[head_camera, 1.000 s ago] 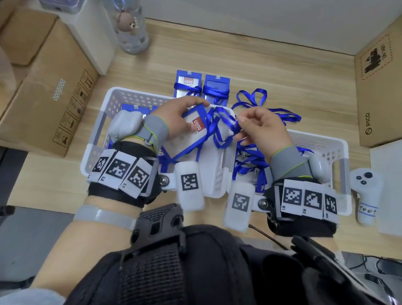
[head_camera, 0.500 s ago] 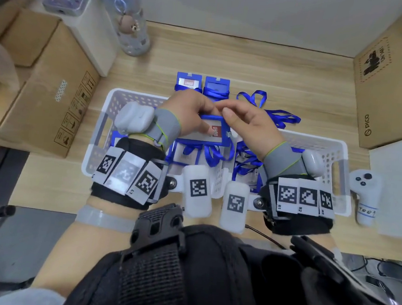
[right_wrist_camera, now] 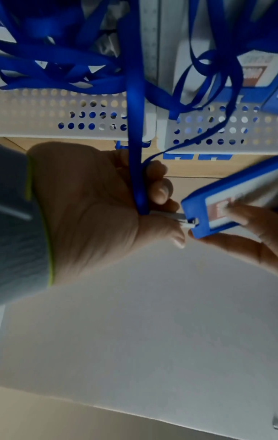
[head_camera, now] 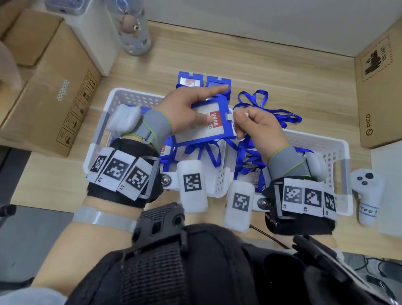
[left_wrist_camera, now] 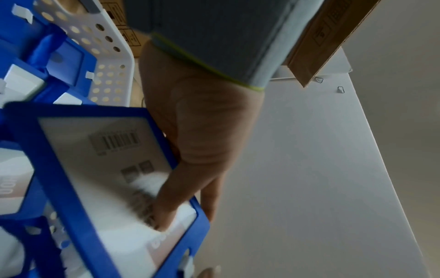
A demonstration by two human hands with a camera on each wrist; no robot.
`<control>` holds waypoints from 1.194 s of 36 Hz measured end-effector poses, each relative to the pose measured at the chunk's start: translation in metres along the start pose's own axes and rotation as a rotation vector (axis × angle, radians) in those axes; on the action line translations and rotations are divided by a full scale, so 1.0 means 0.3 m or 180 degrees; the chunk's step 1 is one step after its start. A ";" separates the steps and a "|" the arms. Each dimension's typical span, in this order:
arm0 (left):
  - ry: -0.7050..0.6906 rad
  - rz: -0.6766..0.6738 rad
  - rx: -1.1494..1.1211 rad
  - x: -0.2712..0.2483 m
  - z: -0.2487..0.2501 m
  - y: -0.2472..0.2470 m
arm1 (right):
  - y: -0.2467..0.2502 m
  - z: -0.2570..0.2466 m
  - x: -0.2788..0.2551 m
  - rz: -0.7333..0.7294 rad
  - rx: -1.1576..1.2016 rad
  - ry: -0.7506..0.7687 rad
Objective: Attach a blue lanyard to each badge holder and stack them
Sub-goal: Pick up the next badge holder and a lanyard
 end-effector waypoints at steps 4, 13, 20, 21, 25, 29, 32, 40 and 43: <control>0.0104 -0.0024 -0.0032 0.004 -0.005 -0.023 | 0.017 -0.007 0.001 0.0216 0.0366 0.0020; 0.0283 0.0003 0.1093 0.014 -0.020 -0.059 | 0.031 -0.007 0.011 0.0372 0.0940 -0.0096; 0.0362 -0.0136 0.0725 0.012 -0.022 -0.063 | 0.049 -0.030 0.011 0.0420 0.0601 0.0176; 0.0385 -0.0174 0.0668 0.011 -0.024 -0.067 | 0.049 -0.035 0.009 0.0412 0.0596 0.0219; 0.0457 -0.0270 0.0557 0.014 -0.041 -0.082 | 0.046 -0.050 0.008 0.0396 0.0584 0.0292; 0.0477 -0.0232 0.0632 0.020 -0.049 -0.079 | 0.037 -0.051 0.008 0.0398 0.0574 0.0246; 0.0470 -0.0200 0.0608 0.024 -0.051 -0.073 | 0.031 -0.046 0.012 0.0386 0.0600 0.0185; 0.0168 0.0255 0.0164 0.024 -0.016 -0.026 | 0.065 -0.016 0.024 0.0789 0.0231 -0.0073; -0.0054 0.0354 -0.0345 0.013 0.037 -0.001 | 0.091 -0.006 0.022 0.1013 0.0292 -0.0068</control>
Point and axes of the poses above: each hand's wrist, its own x-axis towards the middle knuckle, its own y-axis out of the back of the hand, z = x × y, the point moved 9 cm from there along x, towards the middle knuckle, and after that the axes turned 10 degrees about x, right-handed, at the moved point
